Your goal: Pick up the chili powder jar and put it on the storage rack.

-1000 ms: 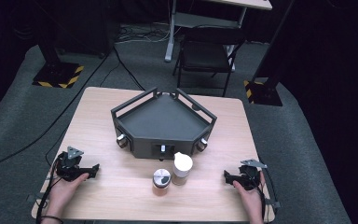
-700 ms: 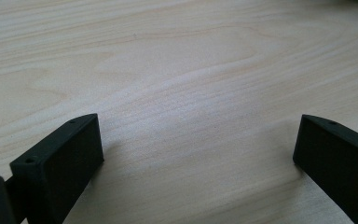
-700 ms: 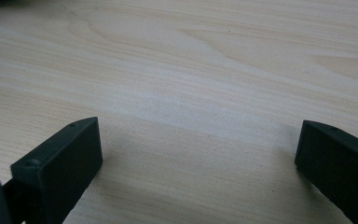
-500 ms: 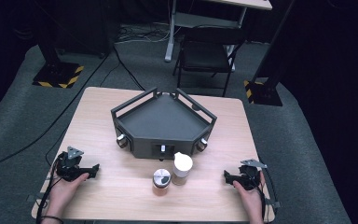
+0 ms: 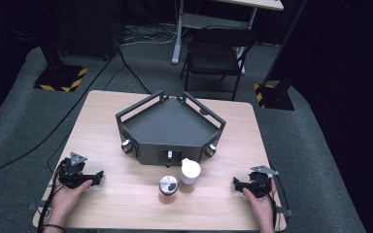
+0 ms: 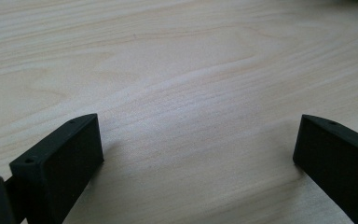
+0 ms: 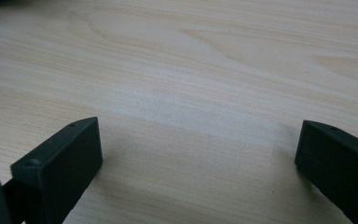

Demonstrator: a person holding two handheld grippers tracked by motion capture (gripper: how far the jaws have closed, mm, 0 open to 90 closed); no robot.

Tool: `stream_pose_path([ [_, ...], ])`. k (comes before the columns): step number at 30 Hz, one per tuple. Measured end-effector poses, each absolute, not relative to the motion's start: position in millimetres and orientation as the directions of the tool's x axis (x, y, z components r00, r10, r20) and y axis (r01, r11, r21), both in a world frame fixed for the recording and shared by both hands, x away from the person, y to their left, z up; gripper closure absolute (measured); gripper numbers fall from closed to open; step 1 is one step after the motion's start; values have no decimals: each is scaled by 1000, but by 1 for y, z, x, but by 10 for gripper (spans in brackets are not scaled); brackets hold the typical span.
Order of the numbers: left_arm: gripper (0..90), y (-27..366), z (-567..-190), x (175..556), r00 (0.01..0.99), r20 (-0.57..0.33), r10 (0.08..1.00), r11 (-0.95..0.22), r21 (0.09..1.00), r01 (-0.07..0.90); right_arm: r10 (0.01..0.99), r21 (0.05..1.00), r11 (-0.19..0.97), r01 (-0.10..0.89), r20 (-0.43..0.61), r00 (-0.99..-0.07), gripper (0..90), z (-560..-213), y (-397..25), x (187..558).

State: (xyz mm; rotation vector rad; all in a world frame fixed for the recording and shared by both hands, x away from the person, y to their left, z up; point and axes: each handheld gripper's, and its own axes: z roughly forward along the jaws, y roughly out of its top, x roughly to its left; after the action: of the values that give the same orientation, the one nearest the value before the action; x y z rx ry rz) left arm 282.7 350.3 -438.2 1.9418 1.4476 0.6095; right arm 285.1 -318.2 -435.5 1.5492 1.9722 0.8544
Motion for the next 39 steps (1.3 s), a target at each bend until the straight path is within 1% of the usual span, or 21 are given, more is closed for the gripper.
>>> stream_pose_path([
  [8,11,351,-438,283,289,-8,957,-194,722,664,971,728,161,667,3,-238,0,-435,-318,285],
  [12,35,352,-438,281,299,-11,954,-198,727,658,971,728,161,666,3,-238,0,-435,-318,285],
  [16,45,358,-437,282,317,-53,947,-179,731,658,971,728,161,667,3,-238,0,-435,-318,285],
  [26,50,356,-428,276,402,-65,913,-210,770,602,971,728,163,666,3,-240,0,-435,-318,285],
  [29,50,354,-425,275,426,-85,901,-205,782,589,971,728,163,666,3,-240,0,-435,-318,285],
  [39,51,335,-420,274,507,-66,860,-264,792,551,971,728,163,666,3,-241,0,-435,-319,285],
])
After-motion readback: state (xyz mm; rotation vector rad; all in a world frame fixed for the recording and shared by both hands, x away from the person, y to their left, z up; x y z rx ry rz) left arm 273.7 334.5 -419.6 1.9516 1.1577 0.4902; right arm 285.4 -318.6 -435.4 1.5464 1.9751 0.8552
